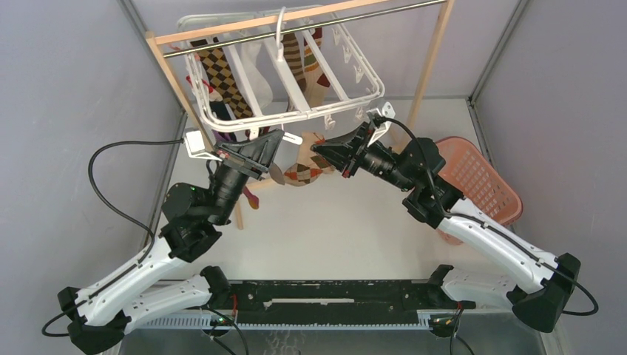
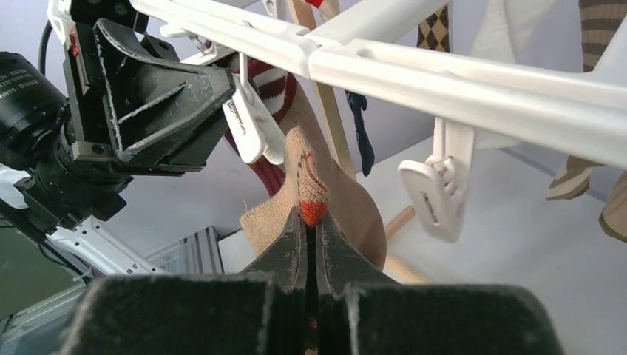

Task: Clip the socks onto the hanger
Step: Clamp the sock onto the hanger.

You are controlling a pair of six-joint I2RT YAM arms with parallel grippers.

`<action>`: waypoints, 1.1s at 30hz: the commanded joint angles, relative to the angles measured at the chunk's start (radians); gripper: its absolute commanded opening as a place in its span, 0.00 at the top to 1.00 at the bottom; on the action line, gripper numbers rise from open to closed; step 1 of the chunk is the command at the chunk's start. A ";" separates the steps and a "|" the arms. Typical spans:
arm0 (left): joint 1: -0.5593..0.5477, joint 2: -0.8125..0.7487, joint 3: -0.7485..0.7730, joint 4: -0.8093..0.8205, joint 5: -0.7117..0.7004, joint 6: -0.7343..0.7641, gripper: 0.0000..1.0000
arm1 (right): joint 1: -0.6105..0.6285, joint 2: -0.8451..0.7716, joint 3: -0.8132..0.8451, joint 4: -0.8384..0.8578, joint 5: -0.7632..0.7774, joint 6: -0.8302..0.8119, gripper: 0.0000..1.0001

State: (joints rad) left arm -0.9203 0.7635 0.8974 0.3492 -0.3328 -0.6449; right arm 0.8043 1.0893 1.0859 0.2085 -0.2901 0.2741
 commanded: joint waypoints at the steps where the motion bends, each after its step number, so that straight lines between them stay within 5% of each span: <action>1: 0.000 -0.003 -0.034 -0.039 0.039 0.038 1.00 | -0.007 -0.023 0.048 0.059 -0.011 -0.014 1.00; 33: 0.003 0.010 -0.025 -0.044 0.054 0.043 1.00 | -0.066 0.082 0.135 0.144 -0.150 0.086 1.00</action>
State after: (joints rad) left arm -0.9195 0.7704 0.8974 0.3504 -0.3317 -0.6361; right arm 0.7475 1.1648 1.1610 0.2798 -0.4126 0.3241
